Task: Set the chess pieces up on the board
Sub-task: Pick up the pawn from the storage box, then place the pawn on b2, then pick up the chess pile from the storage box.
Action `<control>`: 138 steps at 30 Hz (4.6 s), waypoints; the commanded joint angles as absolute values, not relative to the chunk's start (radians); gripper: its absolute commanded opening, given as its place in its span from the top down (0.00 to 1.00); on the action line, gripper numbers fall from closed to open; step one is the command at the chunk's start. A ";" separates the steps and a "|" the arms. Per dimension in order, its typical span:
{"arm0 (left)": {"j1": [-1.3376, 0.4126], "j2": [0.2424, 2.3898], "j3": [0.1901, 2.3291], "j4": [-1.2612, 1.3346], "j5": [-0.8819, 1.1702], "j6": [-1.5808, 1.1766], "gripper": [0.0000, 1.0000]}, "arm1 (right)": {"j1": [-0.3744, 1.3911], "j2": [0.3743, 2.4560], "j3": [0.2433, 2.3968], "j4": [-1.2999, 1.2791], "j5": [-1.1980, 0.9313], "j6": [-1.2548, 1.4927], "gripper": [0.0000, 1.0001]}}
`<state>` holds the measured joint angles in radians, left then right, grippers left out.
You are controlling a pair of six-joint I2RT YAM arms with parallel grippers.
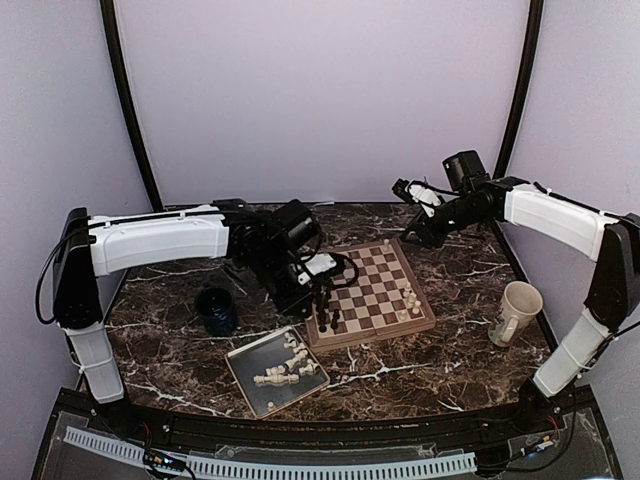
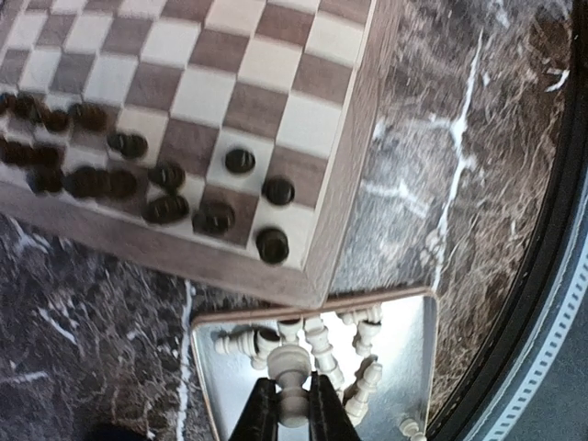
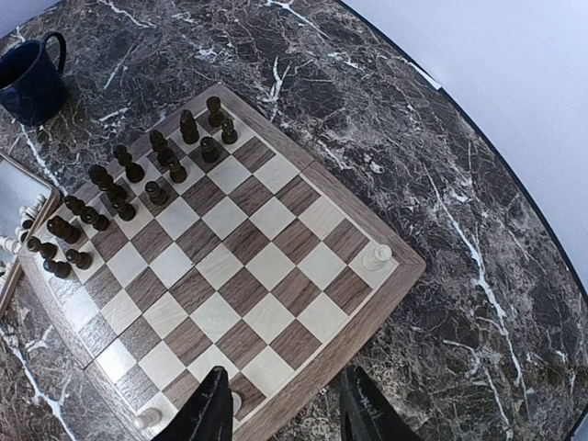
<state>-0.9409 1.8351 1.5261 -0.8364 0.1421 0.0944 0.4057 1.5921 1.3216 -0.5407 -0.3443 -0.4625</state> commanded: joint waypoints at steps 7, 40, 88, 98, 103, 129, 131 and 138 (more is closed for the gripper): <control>-0.949 2.078 1.919 -0.731 0.231 0.155 0.96 | 0.373 1.538 1.310 -0.476 -0.258 -0.433 0.59; -1.001 2.483 2.236 -0.527 0.284 0.096 0.94 | 0.330 1.537 1.299 -0.444 -0.209 -0.408 0.58; -1.002 1.624 1.260 -0.807 0.093 0.005 0.70 | 0.327 1.533 1.297 -0.454 -0.260 -0.413 0.57; -1.002 1.632 1.118 -0.828 0.145 0.000 0.68 | 0.327 1.534 1.298 -0.460 -0.279 -0.410 0.57; -1.002 1.673 1.078 -0.794 0.189 0.036 0.68 | 0.328 1.536 1.298 -0.463 -0.282 -0.410 0.57; -1.046 1.763 1.019 -0.718 0.055 0.023 0.79 | 0.328 1.569 1.313 -0.475 -0.314 -0.397 0.56; -1.057 1.762 1.018 -0.713 0.044 0.012 0.77 | 0.328 1.574 1.316 -0.477 -0.319 -0.395 0.56; -1.098 1.772 1.027 -0.711 0.034 -0.020 0.78 | 0.331 1.586 1.322 -0.482 -0.330 -0.392 0.56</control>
<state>-1.0828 1.7359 1.0317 -0.7097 0.0769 0.0109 0.3328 1.5749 1.3025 -0.4782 -0.3050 -0.4053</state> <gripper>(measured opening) 0.257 0.438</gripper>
